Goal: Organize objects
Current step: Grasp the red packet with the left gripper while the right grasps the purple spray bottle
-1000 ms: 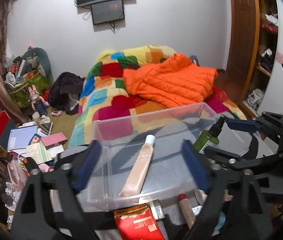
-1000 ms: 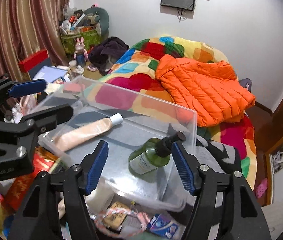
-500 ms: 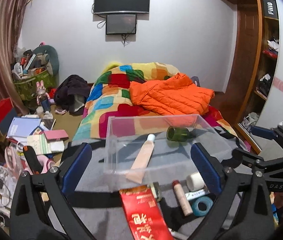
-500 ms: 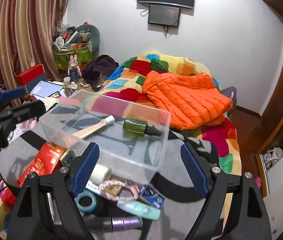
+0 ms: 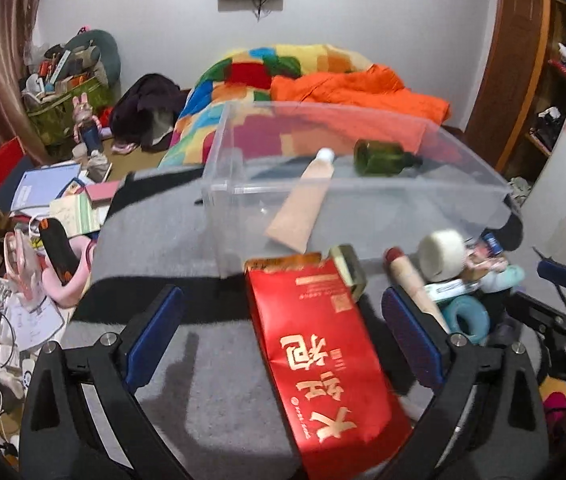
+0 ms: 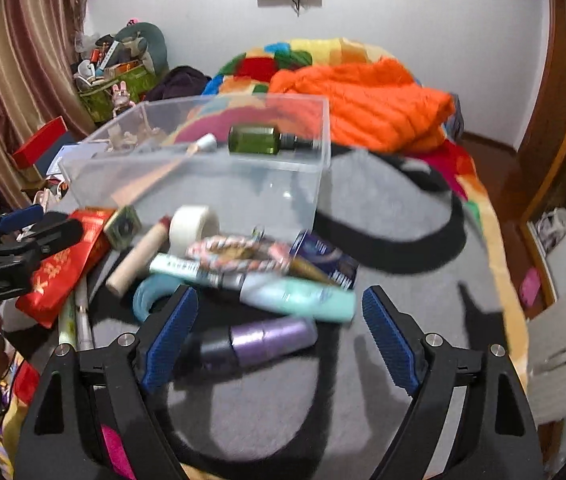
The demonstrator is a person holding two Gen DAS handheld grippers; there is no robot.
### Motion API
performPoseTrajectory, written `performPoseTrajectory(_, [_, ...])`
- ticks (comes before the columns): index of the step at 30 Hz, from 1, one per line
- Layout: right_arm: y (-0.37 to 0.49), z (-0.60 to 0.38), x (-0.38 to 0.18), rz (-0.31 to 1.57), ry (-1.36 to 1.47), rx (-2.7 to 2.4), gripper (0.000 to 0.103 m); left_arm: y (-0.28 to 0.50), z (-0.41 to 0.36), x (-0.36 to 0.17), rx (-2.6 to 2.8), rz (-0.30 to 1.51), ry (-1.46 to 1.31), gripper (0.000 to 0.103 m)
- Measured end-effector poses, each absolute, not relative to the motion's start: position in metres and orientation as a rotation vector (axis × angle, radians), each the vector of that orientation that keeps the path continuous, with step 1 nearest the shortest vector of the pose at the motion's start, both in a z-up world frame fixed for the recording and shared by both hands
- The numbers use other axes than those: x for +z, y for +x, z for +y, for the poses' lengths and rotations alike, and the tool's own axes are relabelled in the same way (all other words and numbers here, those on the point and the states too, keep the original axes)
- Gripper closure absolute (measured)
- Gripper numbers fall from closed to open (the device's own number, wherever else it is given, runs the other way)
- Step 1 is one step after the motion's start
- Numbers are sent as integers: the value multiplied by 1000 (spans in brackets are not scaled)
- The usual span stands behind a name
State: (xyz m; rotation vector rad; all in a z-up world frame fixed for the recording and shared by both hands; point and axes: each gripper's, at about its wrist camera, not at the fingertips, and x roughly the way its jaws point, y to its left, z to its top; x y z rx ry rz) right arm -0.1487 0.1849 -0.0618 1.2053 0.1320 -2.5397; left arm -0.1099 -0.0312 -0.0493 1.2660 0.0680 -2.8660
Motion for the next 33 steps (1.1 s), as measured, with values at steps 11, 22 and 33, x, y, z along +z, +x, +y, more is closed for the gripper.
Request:
performPoseTrajectory(11, [-142,209,-66,59,1247,-2511,21,-94,-58,-59,-2844,76,1292,15])
performPoseTrajectory(22, [-152,195,-69,35,1324,-2526,21,-121,-25,-63,-2858,-62,1355,12])
performPoseTrajectory(33, [-142,229,-70,-101,1346,-2468,19,-108,-58,-64,-2813,-53,1361,12])
